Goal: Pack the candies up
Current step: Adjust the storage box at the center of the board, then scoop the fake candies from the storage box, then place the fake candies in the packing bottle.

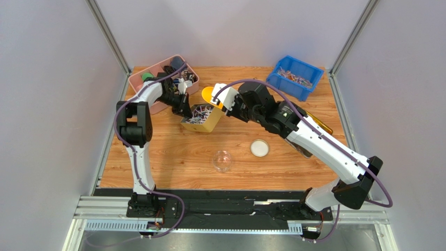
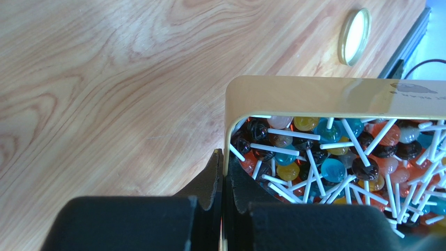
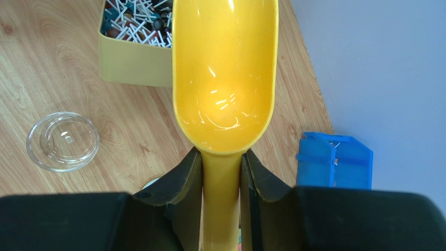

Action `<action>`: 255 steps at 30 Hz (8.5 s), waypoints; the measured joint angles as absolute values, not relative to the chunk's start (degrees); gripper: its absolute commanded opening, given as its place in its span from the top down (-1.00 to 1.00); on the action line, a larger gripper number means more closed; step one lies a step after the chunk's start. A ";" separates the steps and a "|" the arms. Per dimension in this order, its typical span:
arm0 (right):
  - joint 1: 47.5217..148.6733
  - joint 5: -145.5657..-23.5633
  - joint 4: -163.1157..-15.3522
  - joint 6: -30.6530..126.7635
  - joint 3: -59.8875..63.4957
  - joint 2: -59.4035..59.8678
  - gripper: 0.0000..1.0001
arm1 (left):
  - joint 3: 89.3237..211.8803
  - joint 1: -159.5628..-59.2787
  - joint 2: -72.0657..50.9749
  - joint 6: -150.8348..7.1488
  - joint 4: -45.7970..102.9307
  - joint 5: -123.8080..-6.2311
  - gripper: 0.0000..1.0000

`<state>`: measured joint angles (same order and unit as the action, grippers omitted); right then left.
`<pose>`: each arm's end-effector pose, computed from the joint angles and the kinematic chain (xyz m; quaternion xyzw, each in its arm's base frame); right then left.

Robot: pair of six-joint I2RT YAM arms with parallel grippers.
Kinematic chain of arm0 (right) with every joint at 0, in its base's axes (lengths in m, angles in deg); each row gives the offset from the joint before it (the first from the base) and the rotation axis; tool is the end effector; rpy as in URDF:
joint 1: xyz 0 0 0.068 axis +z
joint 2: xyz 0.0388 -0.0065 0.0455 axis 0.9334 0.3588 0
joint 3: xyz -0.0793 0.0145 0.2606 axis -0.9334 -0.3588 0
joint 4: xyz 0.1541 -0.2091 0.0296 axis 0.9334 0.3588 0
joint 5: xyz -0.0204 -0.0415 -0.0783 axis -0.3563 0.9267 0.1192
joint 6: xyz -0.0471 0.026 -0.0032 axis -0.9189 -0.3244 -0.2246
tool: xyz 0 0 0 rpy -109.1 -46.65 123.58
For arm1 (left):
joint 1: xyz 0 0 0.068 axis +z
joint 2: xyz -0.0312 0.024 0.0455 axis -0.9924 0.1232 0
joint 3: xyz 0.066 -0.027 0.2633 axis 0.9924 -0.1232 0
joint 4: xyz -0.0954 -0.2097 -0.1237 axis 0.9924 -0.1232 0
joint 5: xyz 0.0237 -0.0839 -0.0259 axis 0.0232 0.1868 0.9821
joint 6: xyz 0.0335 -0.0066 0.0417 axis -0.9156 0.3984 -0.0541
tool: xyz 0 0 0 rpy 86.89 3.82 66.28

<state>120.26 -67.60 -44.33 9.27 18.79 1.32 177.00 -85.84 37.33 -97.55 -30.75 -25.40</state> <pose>0.1942 0.2331 0.4158 -0.5594 0.6858 0.0060 0.4655 0.4244 -0.0480 0.1893 0.1633 0.8974 -0.3965 0.1035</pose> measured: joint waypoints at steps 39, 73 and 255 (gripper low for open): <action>120.26 -66.68 -46.15 9.27 17.17 1.78 1.00 | 169.35 -86.67 31.52 -94.08 -21.90 -34.28 1.00; 124.96 -49.44 -24.79 -0.06 41.67 33.50 1.00 | 161.59 -90.30 20.74 -87.28 -12.02 -61.69 1.00; 122.01 -73.20 -21.28 6.04 1.63 4.34 1.00 | 158.59 -86.58 21.07 -88.50 -8.80 -67.22 1.00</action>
